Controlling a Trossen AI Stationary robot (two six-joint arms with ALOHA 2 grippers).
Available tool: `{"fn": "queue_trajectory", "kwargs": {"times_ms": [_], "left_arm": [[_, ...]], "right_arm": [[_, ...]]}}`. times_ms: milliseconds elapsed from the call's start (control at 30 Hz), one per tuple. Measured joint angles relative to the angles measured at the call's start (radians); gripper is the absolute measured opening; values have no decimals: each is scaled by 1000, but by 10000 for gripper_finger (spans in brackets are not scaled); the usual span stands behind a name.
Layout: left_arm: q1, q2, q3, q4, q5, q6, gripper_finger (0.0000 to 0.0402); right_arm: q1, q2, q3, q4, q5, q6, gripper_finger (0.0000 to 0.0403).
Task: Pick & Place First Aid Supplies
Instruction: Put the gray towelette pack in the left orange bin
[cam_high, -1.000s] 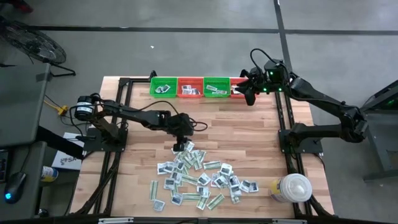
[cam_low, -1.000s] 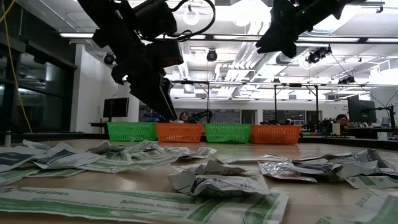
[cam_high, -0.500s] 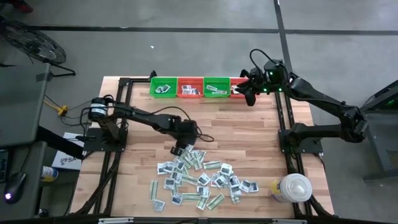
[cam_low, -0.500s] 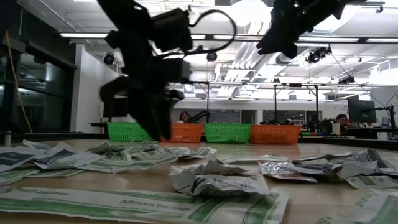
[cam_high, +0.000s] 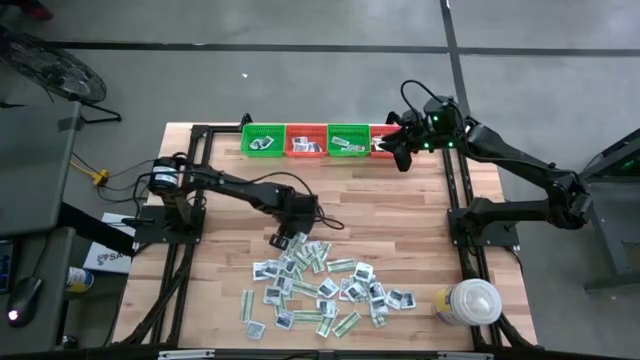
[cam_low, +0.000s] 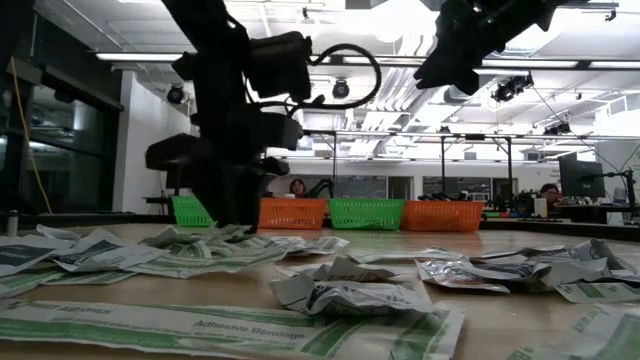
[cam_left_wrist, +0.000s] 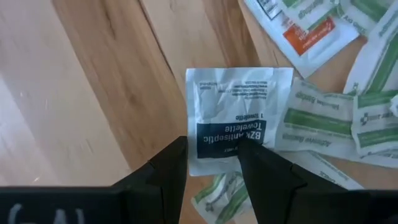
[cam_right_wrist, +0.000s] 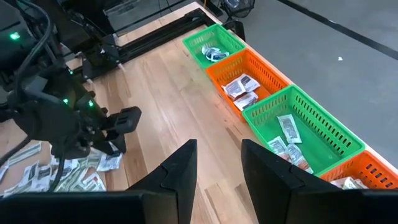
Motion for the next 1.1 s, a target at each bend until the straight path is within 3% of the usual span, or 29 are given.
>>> {"fn": "queue_trajectory", "kwargs": {"times_ms": [100,467,900,1100], "left_arm": [[-1,9,1,65,11,-1,146],[-1,26,0,50,-18,-45,140],[-1,26,-1,54,18,-122,13],[0,-14,-7,42,43,-128,7]], "right_arm": [[0,0,0,-3,0,-1,119],[0,0,0,-11,0,-3,119],[0,0,0,-44,0,-18,119],[0,0,0,-45,1,-22,119]]}}
